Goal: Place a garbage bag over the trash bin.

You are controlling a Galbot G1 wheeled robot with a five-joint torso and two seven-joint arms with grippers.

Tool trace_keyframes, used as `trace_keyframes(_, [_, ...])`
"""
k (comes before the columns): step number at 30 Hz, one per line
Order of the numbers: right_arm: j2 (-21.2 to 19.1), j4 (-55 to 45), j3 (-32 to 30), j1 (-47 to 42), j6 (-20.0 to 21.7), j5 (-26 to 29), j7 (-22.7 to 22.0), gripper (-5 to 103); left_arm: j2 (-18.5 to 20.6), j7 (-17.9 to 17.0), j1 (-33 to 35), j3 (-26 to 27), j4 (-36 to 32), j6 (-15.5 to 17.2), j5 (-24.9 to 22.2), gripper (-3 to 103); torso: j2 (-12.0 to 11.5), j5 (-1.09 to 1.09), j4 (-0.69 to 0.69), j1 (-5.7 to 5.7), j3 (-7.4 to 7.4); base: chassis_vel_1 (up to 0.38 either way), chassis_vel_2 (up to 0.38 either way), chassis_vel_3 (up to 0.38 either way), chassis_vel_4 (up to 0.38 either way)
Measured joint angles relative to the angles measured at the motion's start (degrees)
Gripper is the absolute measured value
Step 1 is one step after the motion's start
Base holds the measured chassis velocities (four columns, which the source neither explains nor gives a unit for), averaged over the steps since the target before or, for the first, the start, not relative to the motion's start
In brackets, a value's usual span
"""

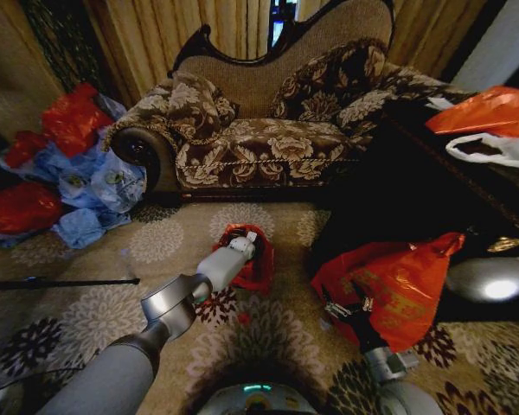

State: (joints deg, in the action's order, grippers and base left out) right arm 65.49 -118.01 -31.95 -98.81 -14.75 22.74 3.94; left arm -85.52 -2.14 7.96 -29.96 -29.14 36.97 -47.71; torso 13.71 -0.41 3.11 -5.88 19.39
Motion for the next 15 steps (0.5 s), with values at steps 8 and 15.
trace_keyframes(8, [0.0, 0.3, 0.1, -0.3, -0.4, 0.0, 0.0, 100, -2.1, 0.7, 0.0, 1.9, 4.6, -3.0, 3.1, 0, 0.0, 0.02, 0.02, 0.02, -0.03, 0.0, 0.0, 0.0, 0.0])
trace_keyframes(15, [-0.2, 0.3, -0.5, -1.4, -0.9, 0.2, 0.0, 100, -3.4, 0.9, 0.5, 3.7, 7.6, -4.9, 6.3, 0, 0.0, 0.0, 0.03, 0.0, 0.0, 0.0, 0.0, 0.0, 0.0])
